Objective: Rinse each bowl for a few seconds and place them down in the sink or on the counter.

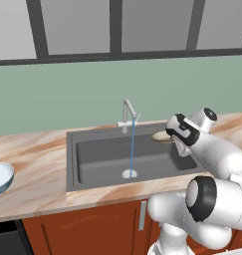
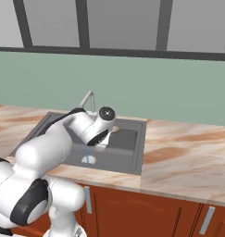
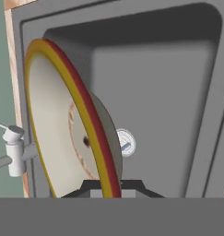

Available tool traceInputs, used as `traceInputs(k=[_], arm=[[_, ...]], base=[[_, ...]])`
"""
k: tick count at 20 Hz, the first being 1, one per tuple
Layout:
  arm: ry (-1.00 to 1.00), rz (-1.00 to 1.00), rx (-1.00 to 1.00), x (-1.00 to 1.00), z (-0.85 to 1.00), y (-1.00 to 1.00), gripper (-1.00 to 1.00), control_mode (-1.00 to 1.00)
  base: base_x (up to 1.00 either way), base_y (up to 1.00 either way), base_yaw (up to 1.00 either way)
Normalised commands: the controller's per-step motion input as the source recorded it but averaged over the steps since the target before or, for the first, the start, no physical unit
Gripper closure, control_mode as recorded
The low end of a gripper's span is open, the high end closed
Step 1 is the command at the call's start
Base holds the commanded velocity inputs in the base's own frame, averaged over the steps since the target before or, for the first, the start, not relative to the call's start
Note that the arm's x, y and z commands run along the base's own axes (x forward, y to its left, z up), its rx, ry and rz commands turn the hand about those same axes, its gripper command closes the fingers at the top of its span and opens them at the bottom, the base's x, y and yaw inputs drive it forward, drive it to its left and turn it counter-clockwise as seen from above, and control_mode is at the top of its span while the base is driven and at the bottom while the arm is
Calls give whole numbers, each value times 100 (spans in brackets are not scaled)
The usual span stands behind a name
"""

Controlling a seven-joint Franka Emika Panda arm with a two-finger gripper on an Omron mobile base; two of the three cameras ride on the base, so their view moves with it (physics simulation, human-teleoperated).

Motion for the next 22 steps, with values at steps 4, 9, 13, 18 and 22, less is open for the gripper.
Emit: traceInputs(k=[4, 9, 13, 18, 22], arm=[[0, 1, 1, 8, -7, 30, 100, -100], [-1, 1, 0, 8, -4, 31, 100, -100], [-1, 2, 3, 14, -11, 20, 100, -100], [-3, 1, 2, 11, -10, 23, 100, -100], [-4, 1, 2, 8, -7, 23, 100, -100]], base=[[0, 0, 0], [0, 0, 0], [0, 0, 0], [0, 0, 0], [0, 0, 0]])
